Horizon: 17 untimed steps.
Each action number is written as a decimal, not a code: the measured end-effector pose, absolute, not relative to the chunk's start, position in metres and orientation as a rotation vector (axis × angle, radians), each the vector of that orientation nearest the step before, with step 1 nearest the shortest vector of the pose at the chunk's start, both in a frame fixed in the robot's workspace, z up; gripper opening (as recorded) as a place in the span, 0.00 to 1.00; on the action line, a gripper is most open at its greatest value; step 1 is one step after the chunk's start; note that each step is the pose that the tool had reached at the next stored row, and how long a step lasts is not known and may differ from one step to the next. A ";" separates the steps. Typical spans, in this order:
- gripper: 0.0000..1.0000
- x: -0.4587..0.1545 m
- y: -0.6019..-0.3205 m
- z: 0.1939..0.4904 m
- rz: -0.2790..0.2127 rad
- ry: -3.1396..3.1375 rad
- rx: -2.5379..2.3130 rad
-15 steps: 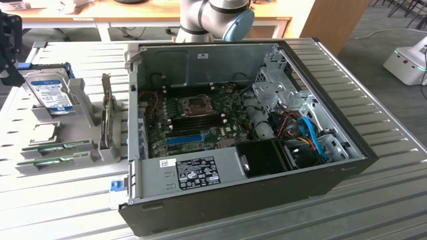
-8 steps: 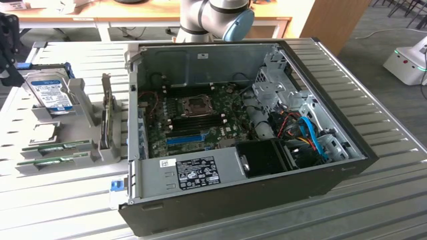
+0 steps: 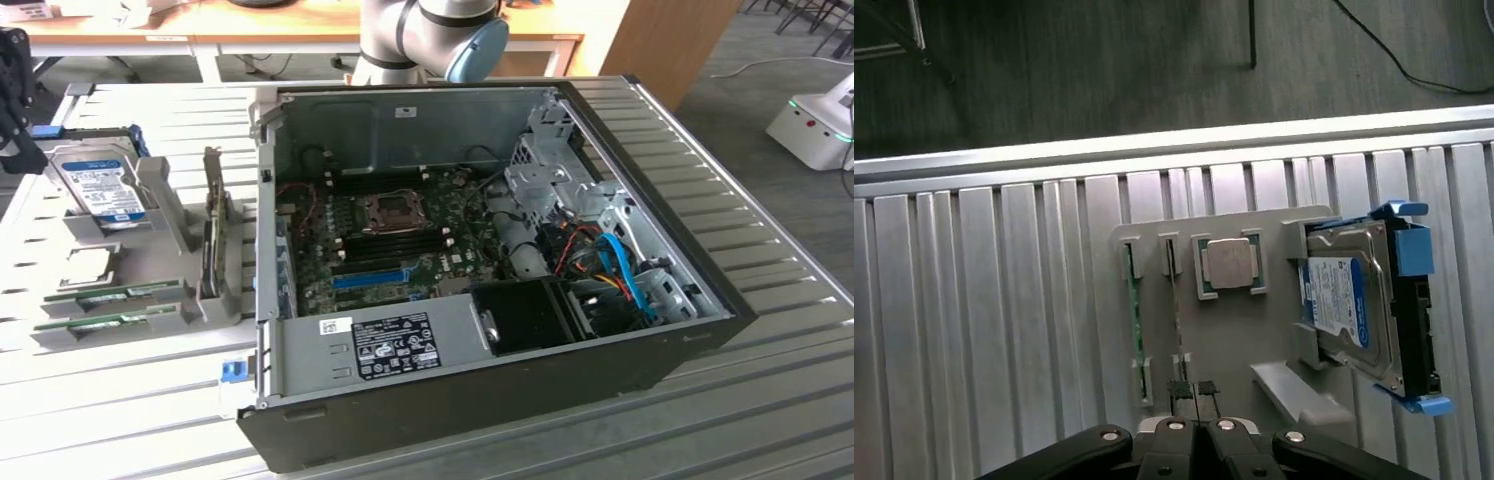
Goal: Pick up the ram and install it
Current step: 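Pick up the ram and move it above insertion slot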
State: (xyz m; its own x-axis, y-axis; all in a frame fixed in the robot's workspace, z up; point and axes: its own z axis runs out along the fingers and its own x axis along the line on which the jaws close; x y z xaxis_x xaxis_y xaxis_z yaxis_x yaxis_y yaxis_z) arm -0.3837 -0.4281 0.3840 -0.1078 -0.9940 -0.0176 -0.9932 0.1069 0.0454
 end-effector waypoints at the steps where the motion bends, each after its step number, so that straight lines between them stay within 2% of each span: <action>1: 0.11 -0.384 -0.428 0.384 -0.071 -2.307 2.105; 17: 0.11 -0.384 -0.428 0.384 -0.069 -2.184 2.227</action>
State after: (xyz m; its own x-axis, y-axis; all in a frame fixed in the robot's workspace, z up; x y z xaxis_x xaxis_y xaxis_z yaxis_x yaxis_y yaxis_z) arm -0.3837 -0.4281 0.3839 0.0192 -0.9997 -0.0164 -0.9987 -0.0199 0.0462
